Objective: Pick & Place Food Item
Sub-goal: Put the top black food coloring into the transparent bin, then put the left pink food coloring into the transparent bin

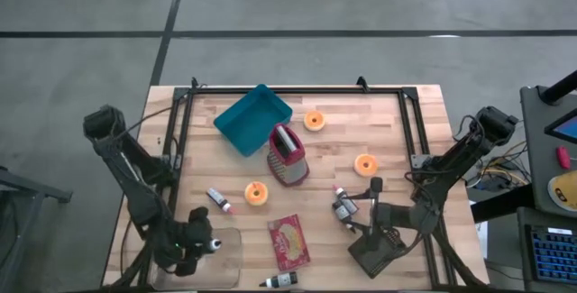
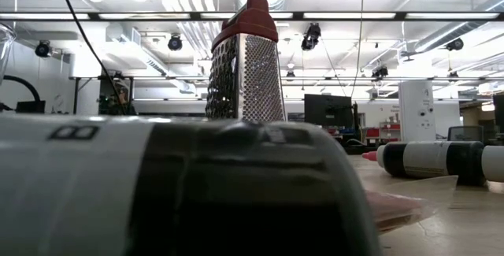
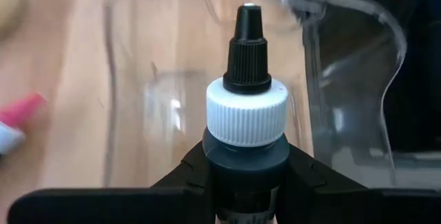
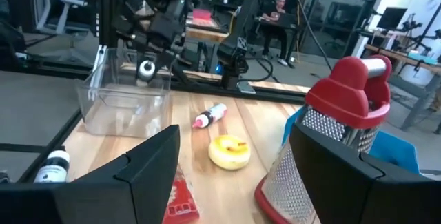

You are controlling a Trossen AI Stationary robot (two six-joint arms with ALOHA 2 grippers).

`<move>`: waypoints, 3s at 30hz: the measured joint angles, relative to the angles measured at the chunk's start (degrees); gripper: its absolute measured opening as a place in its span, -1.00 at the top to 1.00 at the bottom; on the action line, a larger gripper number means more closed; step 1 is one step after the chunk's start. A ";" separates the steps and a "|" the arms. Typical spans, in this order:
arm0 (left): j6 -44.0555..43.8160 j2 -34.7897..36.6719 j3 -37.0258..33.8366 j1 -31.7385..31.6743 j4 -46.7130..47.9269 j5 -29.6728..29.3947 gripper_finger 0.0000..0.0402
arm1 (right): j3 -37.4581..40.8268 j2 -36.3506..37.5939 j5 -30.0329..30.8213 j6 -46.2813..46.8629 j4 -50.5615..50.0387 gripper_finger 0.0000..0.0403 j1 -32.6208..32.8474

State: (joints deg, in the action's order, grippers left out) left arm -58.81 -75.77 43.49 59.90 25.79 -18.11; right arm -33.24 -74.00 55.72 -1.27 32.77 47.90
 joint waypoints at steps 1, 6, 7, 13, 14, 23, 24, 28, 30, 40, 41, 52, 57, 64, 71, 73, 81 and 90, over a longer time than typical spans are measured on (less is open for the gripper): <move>-0.77 -0.80 0.01 0.00 -0.03 1.42 0.54 | -0.10 0.00 0.00 -0.06 -0.01 -0.34 0.00; -2.73 -5.32 -0.01 -0.24 -0.05 8.39 0.54 | -0.19 0.00 0.00 -0.41 -0.04 -0.34 0.00; -2.82 -6.20 -0.01 -0.42 -0.07 9.42 0.54 | -0.16 0.00 0.00 -0.35 -0.09 -0.34 -0.01; -3.75 -10.06 -0.04 -0.86 -0.15 13.78 0.54 | -0.16 0.00 0.02 0.10 -0.92 -0.34 -0.02; -3.86 -10.60 -0.02 -0.85 -0.07 14.06 0.54 | -0.16 0.00 0.02 0.11 -0.93 -0.34 -0.02; -3.87 -10.88 0.49 -0.90 -0.81 14.50 0.31 | -0.16 0.00 0.06 0.27 -1.01 -0.34 -0.02; -3.89 -10.57 0.62 -0.90 -0.85 14.49 0.25 | -0.16 0.00 0.07 0.25 -1.06 -0.34 -0.02; -3.87 -9.44 1.06 -0.87 -1.08 13.61 0.05 | -0.16 0.00 0.07 0.27 -1.09 -0.34 -0.02; -3.83 -9.35 1.06 -0.90 -0.85 12.96 -0.03 | -0.14 0.00 0.09 0.25 -1.26 -0.34 -0.02; -2.78 -7.62 1.06 -0.90 -0.51 10.97 -0.30 | -0.10 0.00 0.11 0.25 -2.21 -0.34 -0.02; -2.69 -7.17 1.06 -0.90 -0.62 10.56 -0.32 | -0.10 0.00 0.13 0.25 -2.21 -0.34 -0.02; 7.18 1.83 5.70 -0.90 3.68 -0.66 -0.33 | -0.08 0.00 0.13 0.25 -2.25 -0.34 -0.02; 11.07 5.18 8.81 -1.01 20.11 -11.82 -0.33 | -0.08 0.00 0.13 0.25 -2.56 -0.34 -0.02; 14.17 5.86 7.40 -6.83 34.85 -14.50 -0.33 | -0.08 0.00 0.13 0.19 -2.81 -0.34 -0.03; 21.87 5.59 3.70 -17.11 34.33 -4.19 -0.34 | -0.06 0.00 0.12 1.42 -5.22 -0.34 -0.02; 25.18 5.60 2.97 -19.06 33.83 -2.90 -0.34 | -0.06 0.00 0.11 2.27 -6.38 -0.34 -0.02; 33.44 5.60 1.05 -24.67 32.34 2.62 -0.34 | -0.06 0.00 -0.04 2.76 -7.32 -0.34 -0.02; 37.34 5.60 -2.69 -29.04 27.55 7.89 -0.34 | -0.06 0.00 -0.22 2.61 -8.12 -0.34 -0.02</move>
State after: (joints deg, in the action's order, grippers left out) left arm -21.47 -70.17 40.80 30.86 53.34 -10.23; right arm -33.30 -74.00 55.51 1.34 24.65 47.88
